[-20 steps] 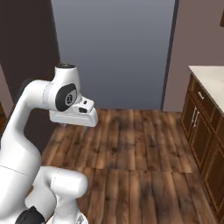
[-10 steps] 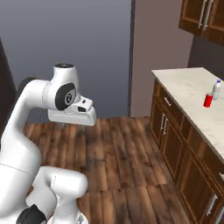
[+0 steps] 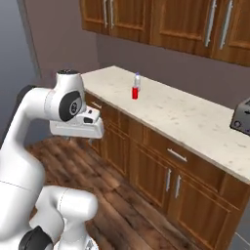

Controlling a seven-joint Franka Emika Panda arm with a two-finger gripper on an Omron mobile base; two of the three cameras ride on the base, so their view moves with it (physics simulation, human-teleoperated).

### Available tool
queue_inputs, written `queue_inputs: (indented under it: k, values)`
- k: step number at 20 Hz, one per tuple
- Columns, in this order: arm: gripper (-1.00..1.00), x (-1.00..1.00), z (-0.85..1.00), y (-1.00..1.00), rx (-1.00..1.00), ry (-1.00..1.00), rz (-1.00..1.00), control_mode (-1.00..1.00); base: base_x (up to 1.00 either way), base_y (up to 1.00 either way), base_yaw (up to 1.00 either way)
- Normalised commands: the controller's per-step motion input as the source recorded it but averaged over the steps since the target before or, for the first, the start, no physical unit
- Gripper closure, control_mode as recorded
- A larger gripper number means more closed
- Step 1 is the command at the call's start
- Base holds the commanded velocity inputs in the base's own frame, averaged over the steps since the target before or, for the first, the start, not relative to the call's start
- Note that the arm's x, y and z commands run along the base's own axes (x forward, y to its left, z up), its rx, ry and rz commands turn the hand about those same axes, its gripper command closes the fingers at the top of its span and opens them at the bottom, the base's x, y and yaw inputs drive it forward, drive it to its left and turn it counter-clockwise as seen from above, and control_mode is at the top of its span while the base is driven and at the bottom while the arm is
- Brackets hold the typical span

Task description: Move the drinks to the dining counter.

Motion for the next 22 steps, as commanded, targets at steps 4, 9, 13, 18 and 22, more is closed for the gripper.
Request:
queue_inputs:
  k: [4, 9, 13, 18, 22]
  values:
    - [-1.00, 0.00, 0.00, 0.00, 0.00, 0.00, 0.00, 1.00, 0.27, 0.47, -0.88]
    - [-1.00, 0.00, 0.00, 0.00, 0.00, 0.00, 0.00, 1.00, 0.58, 0.63, -0.77]
    - [-1.00, 0.00, 0.00, 0.00, 0.00, 0.00, 0.00, 1.00, 0.69, 0.71, -0.72]
    - [-1.00, 0.00, 0.00, 0.00, 0.00, 0.00, 0.00, 1.00, 0.35, 0.97, -0.54]
    - [-1.00, 0.00, 0.00, 0.00, 0.00, 0.00, 0.00, 1.00, 0.01, 1.00, -0.17]
